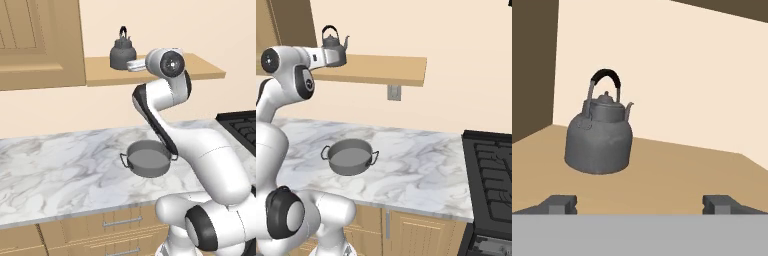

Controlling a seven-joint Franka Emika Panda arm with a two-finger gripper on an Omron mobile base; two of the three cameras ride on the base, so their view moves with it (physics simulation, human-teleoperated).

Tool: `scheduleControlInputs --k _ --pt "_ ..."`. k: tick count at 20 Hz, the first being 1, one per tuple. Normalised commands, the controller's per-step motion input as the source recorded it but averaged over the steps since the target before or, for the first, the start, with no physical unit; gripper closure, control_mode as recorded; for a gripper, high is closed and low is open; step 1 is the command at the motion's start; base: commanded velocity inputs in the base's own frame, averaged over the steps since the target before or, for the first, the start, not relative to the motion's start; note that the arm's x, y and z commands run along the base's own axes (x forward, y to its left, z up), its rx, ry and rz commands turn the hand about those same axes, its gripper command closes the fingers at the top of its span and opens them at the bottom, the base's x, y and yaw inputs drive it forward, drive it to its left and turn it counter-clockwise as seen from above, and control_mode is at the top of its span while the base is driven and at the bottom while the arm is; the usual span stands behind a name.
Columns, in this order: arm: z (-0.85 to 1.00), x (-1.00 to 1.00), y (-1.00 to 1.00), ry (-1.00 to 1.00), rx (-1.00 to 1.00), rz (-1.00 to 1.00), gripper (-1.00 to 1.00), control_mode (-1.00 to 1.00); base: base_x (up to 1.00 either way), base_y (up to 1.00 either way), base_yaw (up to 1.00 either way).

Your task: Pick the kettle from the cabinet and place it on a stove burner. Then pick the pot from the counter and place it on another stove burner. Finally, turn both burners on.

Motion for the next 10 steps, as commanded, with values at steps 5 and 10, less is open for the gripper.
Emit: scheduleControlInputs --k 5,10 --pt "0.04 0.20 0.01 0.00 0.00 0.00 -1.00 -1.00 0.00 0.00 0.00" --pt "0.13 0.27 0.04 0.00 0.00 0.00 -1.00 -1.00 0.00 0.00 0.00"
